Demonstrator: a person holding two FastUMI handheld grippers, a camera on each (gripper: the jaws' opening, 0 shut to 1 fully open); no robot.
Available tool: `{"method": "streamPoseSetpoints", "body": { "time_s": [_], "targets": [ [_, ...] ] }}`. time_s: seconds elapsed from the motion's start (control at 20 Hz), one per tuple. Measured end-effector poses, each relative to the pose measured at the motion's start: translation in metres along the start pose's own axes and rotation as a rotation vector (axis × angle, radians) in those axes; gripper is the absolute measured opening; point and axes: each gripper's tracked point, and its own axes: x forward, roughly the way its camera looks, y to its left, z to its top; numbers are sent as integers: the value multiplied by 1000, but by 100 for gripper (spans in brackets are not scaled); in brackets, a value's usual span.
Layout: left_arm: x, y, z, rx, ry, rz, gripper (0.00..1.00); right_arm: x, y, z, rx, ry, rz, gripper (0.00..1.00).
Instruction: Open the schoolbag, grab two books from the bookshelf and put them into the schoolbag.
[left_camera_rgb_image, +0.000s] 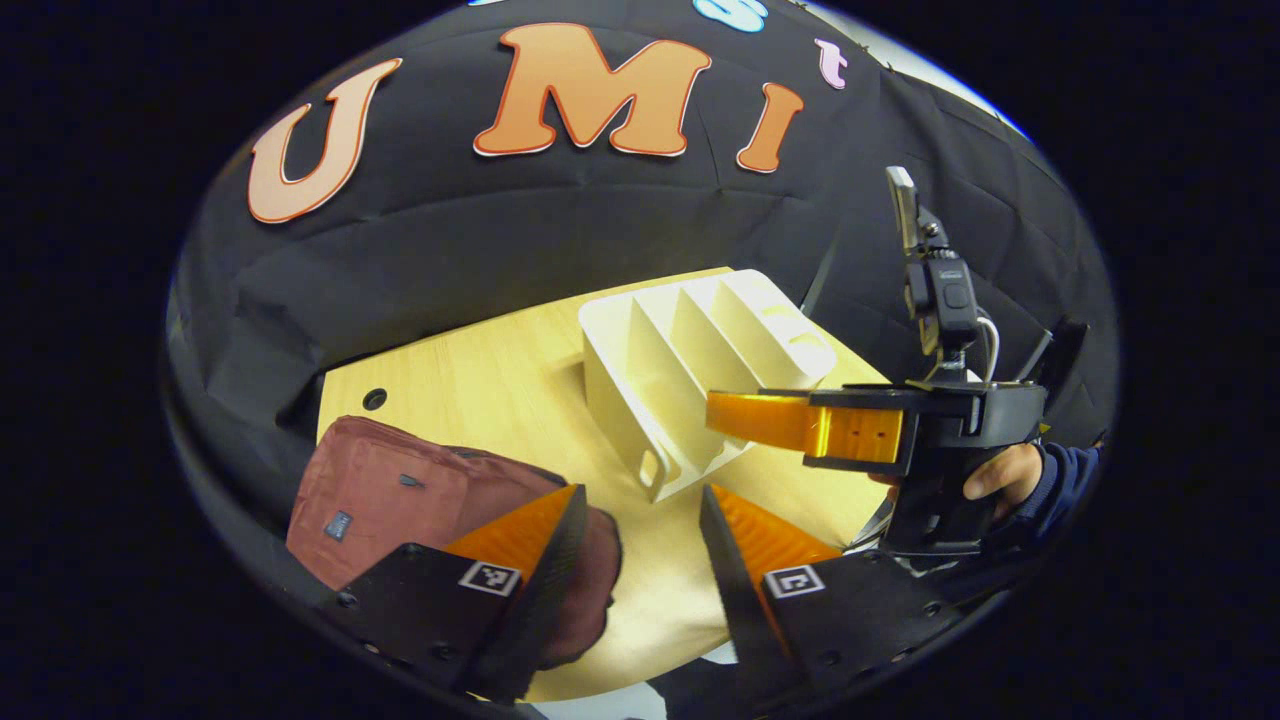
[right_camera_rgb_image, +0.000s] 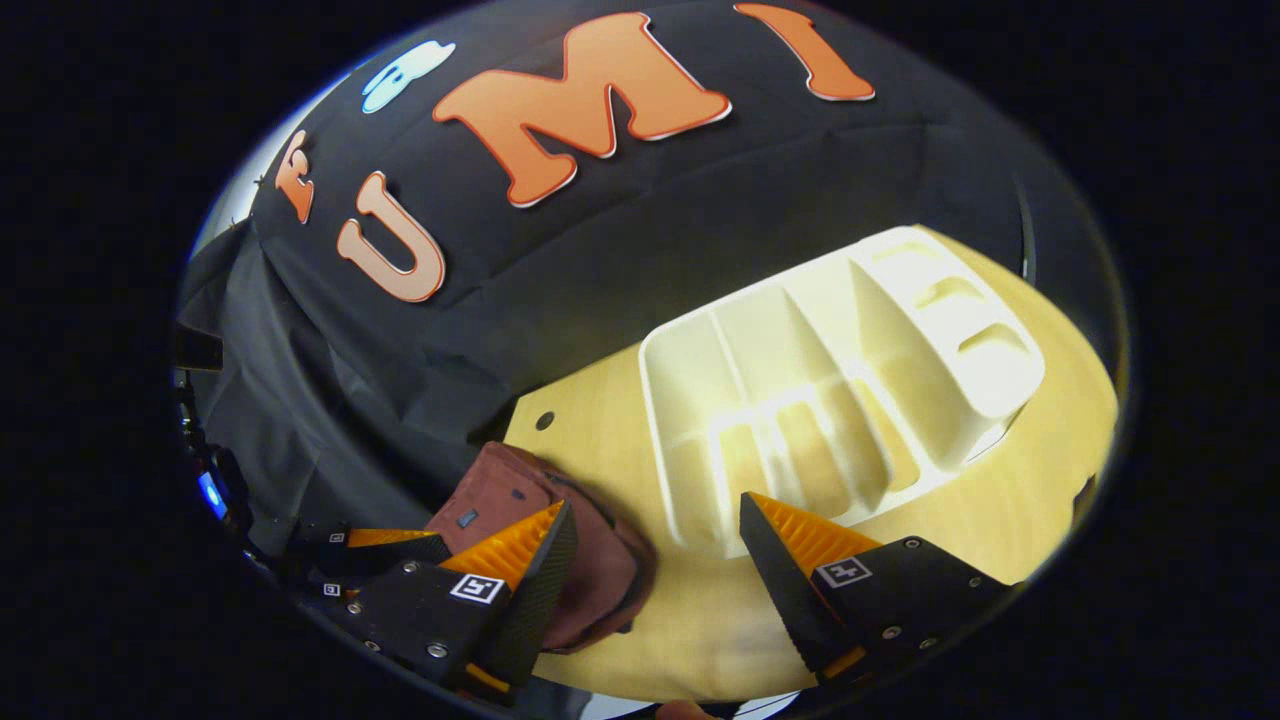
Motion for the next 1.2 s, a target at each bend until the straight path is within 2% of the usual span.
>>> {"method": "streamPoseSetpoints", "body": {
  "time_s": [0.05,0.1,0.2,0.45,0.75,0.85,1.0,1.15,1.2],
  "targets": [
    [3,-5,5,-12,-13,9,82,-8,-14,12,-26,-24,-16,97],
    [8,-10,8,-25,-32,17,86,-15,-25,25,-51,-48,-22,97],
    [14,-16,16,-55,-77,54,89,-31,-45,45,-95,-89,-39,97],
    [24,-23,47,-127,-228,191,91,-70,-77,79,-221,-164,-51,97],
    [25,-11,71,-161,-424,348,94,-117,-86,108,-343,-289,-40,97],
    [20,-11,81,-147,-486,389,96,-127,-85,113,-359,-328,-32,96],
    [14,-11,92,-162,-565,459,96,-133,-81,105,-349,-330,23,97],
    [13,-10,88,-164,-589,498,96,-134,-82,104,-338,-343,18,97],
    [10,-6,84,-162,-595,528,96,-135,-82,103,-348,-352,18,100]
  ]
}}
